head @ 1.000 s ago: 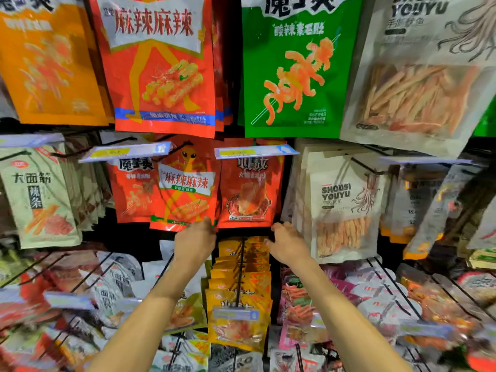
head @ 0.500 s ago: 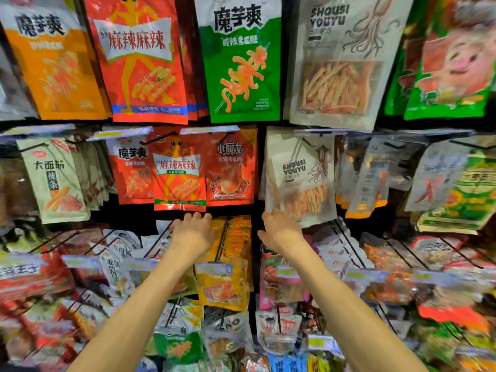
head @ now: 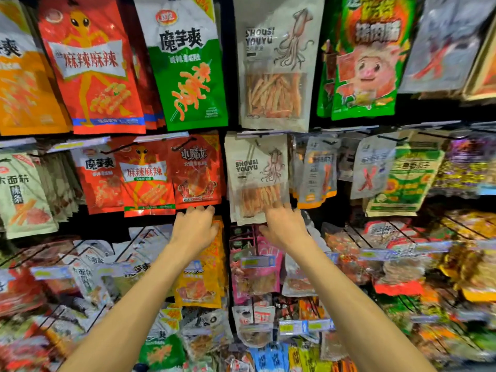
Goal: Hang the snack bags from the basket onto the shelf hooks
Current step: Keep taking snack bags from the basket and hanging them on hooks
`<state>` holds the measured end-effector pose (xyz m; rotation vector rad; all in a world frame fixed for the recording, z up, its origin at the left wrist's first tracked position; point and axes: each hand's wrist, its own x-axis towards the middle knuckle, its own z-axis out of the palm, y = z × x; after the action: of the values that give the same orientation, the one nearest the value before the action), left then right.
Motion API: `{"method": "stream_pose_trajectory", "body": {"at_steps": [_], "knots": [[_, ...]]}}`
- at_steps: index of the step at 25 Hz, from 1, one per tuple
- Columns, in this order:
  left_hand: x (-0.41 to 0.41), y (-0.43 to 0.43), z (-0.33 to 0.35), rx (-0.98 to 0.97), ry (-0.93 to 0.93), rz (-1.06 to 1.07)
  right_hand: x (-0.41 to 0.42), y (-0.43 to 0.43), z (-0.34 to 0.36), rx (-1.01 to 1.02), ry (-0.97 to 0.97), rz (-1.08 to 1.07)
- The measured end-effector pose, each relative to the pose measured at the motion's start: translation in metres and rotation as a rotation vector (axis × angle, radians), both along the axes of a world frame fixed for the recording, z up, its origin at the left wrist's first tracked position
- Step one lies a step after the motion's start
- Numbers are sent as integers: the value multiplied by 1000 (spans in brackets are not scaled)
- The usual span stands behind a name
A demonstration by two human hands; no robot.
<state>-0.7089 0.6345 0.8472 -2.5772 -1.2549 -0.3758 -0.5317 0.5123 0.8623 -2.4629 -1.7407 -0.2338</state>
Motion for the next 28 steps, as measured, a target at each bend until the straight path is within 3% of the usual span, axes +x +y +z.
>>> {"method": "stream_pose_trajectory", "body": {"at_steps": [8, 14, 18, 22, 25, 28], "knots": [[50, 13, 33, 60, -109, -76, 35, 26, 20, 153, -42, -9], [79, 56, 42, -86, -358, -31, 61, 68, 33, 292, 314, -66], [90, 79, 27, -35, -441, -32, 77, 79, 27, 411, 361, -96], [111, 91, 21, -288, -618, -25, 93, 92, 23, 433, 444, -122], [121, 98, 17, -427, -815, -93, 107, 112, 18, 490, 610, -129], [129, 107, 18, -503, -905, -64, 112, 130, 20, 690, 828, -112]]}}
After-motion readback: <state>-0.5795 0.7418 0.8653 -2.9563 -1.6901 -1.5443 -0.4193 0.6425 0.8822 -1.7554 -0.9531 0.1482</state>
